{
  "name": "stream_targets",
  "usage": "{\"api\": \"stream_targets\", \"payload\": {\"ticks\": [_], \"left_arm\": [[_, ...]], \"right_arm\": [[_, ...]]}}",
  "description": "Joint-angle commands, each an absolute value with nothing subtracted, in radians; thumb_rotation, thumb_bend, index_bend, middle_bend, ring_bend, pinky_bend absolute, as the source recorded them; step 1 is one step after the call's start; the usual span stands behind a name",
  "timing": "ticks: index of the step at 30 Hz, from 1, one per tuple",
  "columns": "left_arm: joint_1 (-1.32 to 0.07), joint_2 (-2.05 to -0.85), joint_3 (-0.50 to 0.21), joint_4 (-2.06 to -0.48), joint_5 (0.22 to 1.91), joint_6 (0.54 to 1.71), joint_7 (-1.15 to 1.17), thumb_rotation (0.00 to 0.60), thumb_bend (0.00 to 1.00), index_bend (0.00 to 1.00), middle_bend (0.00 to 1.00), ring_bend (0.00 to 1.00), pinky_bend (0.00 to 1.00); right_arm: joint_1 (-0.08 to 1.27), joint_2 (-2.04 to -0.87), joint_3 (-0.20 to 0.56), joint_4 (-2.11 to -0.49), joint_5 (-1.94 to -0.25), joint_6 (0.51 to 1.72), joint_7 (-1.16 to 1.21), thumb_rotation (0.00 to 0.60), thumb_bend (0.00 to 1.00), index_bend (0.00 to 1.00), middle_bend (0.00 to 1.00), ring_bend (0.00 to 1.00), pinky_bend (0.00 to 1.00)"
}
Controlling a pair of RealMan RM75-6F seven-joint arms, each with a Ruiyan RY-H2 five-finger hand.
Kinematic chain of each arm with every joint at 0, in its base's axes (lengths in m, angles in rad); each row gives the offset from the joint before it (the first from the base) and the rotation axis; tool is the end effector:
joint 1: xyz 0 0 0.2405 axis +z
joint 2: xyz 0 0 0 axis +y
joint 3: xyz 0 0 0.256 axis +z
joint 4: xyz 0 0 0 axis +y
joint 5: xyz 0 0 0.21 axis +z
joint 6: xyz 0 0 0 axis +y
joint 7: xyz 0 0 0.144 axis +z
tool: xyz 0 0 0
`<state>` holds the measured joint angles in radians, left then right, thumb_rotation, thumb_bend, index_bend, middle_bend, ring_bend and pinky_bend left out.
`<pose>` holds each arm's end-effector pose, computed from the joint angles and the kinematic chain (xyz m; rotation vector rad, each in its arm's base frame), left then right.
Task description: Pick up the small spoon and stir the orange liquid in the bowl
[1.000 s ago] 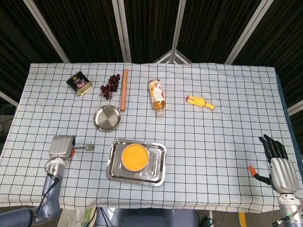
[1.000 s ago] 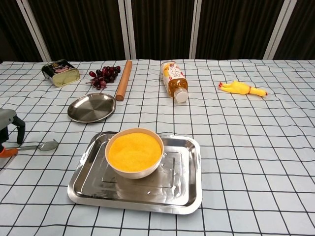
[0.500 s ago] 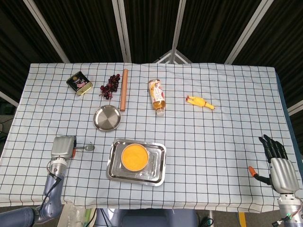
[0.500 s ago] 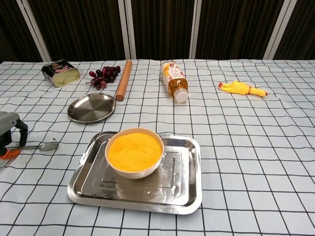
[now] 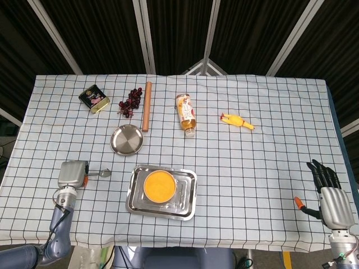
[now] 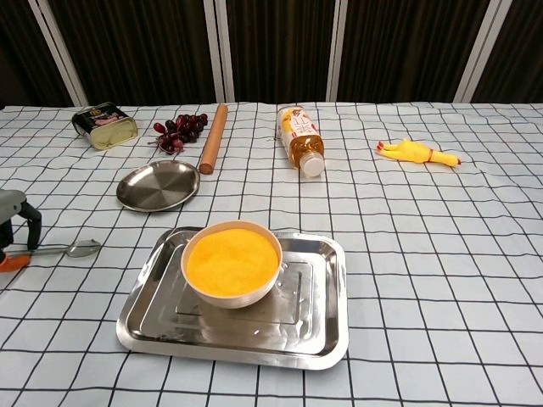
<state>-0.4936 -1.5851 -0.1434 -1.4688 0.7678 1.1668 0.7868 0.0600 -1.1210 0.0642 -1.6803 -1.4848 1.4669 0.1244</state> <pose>-0.2693 0.2897 -0.0046 -1.5430 -0.9800 -0.3712 -0.3031 -0.1753 0.1525 1.2925 -1.0763 1.0281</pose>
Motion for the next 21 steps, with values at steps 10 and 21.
{"api": "stream_targets", "payload": {"ticks": [10,21], "left_arm": [[-0.510,-1.577,-0.129,-1.491,0.795,1.183,0.797,0.600,0.53,0.53,0.99,0.92,0.97],[-0.539,-1.448,-0.132,-1.660,0.836,1.225,0.863,0.600,0.53,0.53,0.99,0.92,0.97]], "right_arm": [[0.059,-1.119,0.066,-1.681,-1.481,1.467,0.131,0.600,0.32,0.00,0.00,0.00,0.00],[0.058,-1.117,0.067,-1.683,-1.480,1.468,0.134,0.600,0.32,0.00,0.00,0.00,0.00]]}}
